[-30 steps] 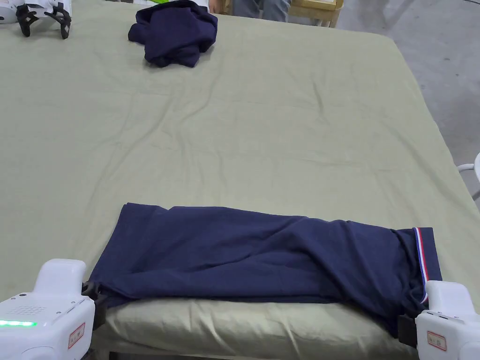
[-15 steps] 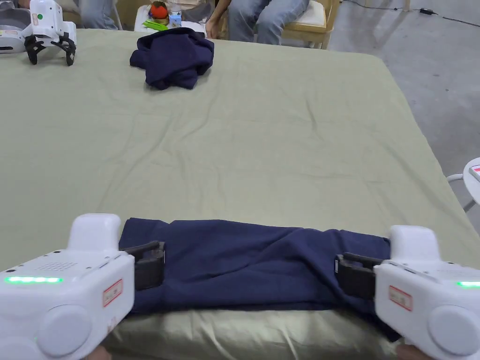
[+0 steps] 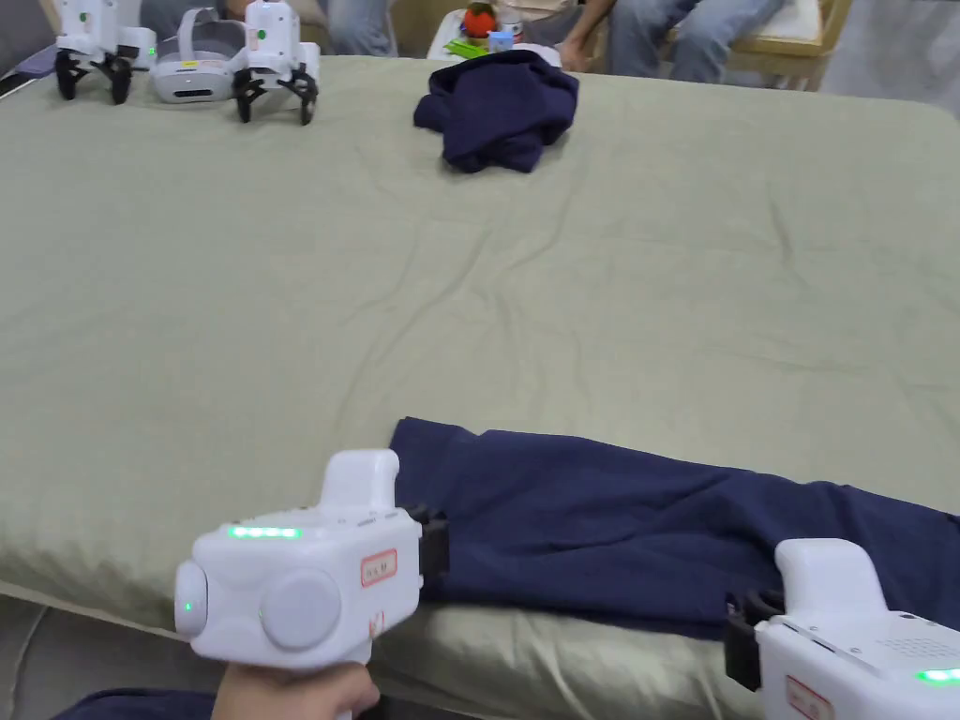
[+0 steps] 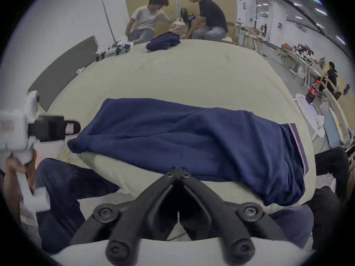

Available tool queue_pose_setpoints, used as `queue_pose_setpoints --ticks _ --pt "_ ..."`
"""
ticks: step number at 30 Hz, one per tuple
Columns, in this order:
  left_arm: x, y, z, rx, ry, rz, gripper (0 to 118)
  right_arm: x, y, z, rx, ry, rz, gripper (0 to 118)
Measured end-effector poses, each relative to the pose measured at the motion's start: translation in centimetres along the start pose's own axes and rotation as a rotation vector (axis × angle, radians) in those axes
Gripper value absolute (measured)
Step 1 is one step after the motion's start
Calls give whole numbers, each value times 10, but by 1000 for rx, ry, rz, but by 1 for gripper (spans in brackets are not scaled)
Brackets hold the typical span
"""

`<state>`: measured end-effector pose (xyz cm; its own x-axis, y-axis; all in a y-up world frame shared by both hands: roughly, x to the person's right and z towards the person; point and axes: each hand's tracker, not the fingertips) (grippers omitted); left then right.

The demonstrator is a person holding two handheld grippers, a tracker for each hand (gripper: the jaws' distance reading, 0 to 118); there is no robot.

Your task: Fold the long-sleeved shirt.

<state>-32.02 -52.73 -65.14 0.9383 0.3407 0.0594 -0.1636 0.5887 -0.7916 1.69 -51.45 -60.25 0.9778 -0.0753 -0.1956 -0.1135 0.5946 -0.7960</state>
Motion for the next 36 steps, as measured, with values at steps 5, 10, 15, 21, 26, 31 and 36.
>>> queue_pose_setpoints --ticks 5,10,15,21,26,31,36 --pt "-62 52 -23 -33 -64 52 70 -3 9 -6 -12 31 8 1" --pt "-76 67 -56 -70 -112 57 93 -12 19 -16 -33 49 22 1" --pt "-78 61 -68 -210 -13 -1 91 -14 24 -23 -59 52 32 1" --pt "-52 51 -100 -219 179 -163 87 -8 26 -20 -66 56 21 1" --pt "-41 59 -100 -252 185 -168 53 -5 25 -19 -69 46 16 1" --pt "-54 42 -96 -158 203 -184 3 -3 22 -20 -72 51 5 1" --pt "-71 58 -71 -112 118 -26 2 -4 23 -16 -72 52 4 1"
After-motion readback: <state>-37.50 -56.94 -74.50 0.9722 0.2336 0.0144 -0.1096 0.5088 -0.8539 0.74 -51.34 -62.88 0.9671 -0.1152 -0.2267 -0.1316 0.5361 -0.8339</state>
